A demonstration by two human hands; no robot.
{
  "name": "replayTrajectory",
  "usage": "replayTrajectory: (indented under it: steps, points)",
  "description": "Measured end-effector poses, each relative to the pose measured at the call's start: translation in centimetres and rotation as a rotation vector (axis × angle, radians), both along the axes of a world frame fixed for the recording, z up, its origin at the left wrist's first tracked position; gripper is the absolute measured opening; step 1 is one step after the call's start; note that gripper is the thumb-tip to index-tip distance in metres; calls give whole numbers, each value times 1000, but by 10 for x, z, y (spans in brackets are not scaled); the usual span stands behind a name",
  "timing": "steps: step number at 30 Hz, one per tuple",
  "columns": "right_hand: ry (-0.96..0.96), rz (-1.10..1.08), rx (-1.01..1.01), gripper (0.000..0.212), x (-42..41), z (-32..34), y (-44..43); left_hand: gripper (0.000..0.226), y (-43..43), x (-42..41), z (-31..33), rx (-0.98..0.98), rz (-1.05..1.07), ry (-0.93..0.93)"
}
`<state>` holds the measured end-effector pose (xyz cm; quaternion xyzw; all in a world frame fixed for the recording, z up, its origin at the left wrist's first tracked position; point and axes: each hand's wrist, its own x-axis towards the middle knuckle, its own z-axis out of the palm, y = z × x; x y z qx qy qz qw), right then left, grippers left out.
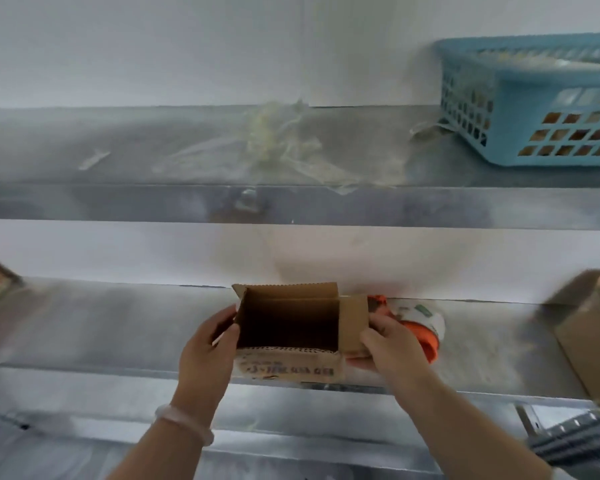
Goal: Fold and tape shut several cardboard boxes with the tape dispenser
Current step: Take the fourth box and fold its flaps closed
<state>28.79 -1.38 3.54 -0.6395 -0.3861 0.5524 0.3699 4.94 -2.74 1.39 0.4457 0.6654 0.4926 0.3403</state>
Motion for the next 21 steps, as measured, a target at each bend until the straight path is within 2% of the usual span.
replayTrajectory:
  steps: [3, 7, 9, 11, 13, 15, 17, 18, 21]
  points:
    - [-46, -38, 13, 36, -9, -9, 2, 32, 0, -15, -4, 2, -75, -48]
    - [33, -169, 47, 31, -16, -16, 0, 23, -3, -33, -13, 2, -170, -166]
    - [94, -171, 164, 30, -21, -16, -6, 28, -6, -37, -18, 5, -256, -162]
    - [57, -94, 312, 33, -25, -19, -13, 31, -4, -40, -25, 18, -324, -116]
    - [-50, 29, 409, 34, -25, -28, -15, 49, -1, -45, -34, 46, -370, -57]
    - [-310, 214, 416, 42, -20, -40, -11, 64, 5, -51, -45, 67, -399, 37]
    - [-630, 393, 446, 44, -17, -47, -6, 59, 10, -54, -50, 81, -434, 190]
    - [-732, 451, 475, 44, -18, -47, -3, 58, 13, -56, -51, 81, -449, 285]
    - [-845, 482, 546, 43, -20, -45, 5, 53, 21, -62, -55, 75, -457, 393]
